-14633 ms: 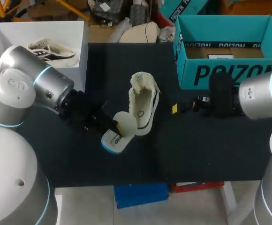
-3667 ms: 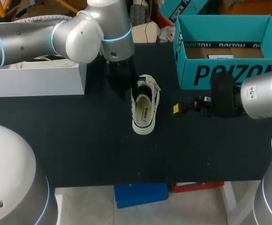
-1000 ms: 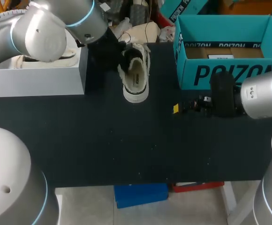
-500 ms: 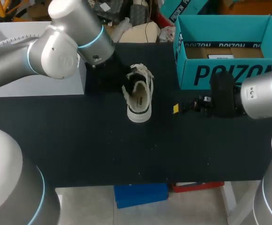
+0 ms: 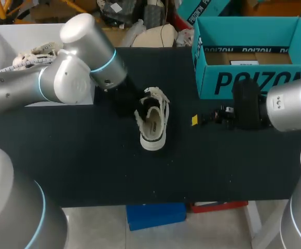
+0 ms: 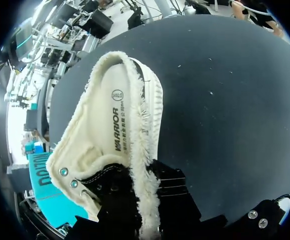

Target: Take the shoe out of the shoebox, open the shoe tongue, remove and reinsert the insole, then place the shoe into the shoebox

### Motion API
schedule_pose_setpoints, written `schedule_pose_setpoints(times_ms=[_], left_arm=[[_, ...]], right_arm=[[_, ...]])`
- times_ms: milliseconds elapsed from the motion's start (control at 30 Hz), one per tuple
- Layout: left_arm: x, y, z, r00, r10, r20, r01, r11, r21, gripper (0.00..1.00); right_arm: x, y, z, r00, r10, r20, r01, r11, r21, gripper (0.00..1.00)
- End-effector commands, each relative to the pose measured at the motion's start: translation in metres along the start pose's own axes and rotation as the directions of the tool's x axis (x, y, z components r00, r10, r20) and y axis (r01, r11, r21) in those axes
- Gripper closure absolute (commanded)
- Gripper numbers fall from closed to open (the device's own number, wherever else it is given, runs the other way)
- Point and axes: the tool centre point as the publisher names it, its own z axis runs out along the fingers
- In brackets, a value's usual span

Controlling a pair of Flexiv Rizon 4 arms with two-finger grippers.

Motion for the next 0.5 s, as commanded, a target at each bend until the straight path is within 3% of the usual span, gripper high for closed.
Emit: schedule_pose_setpoints(times_ms=[33, 67, 200, 333, 500], left_arm=[[0.000, -0.001, 0.007, 1.000, -0.001, -0.002, 0.001, 1.000, 0.007, 0.62], [0.000, -0.002, 0.006, 1.000, -0.008, -0.002, 0.009, 1.000, 0.021, 0.00], [0.001, -0.009, -0.006, 0.999, -0.039, -0.008, 0.040, 0.996, 0.076, 0.00], [-0.008, -0.017, -0.034, 0.995, -0.096, -0.008, 0.096, 0.985, 0.143, 0.00], [-0.013, -0.026, -0.076, 0.969, -0.238, -0.065, 0.246, 0.957, 0.157, 0.00]], right_arm=[[0.001, 0.000, 0.001, 1.000, 0.001, 0.003, -0.001, 1.000, 0.000, 0.00], [0.001, 0.000, 0.001, 1.000, 0.001, 0.003, -0.001, 1.000, 0.000, 0.00], [0.001, 0.000, 0.001, 1.000, 0.001, 0.003, -0.001, 1.000, 0.000, 0.00], [0.001, 0.000, 0.001, 1.000, 0.001, 0.003, -0.001, 1.000, 0.000, 0.00], [0.001, 0.000, 0.001, 1.000, 0.001, 0.003, -0.001, 1.000, 0.000, 0.00]])
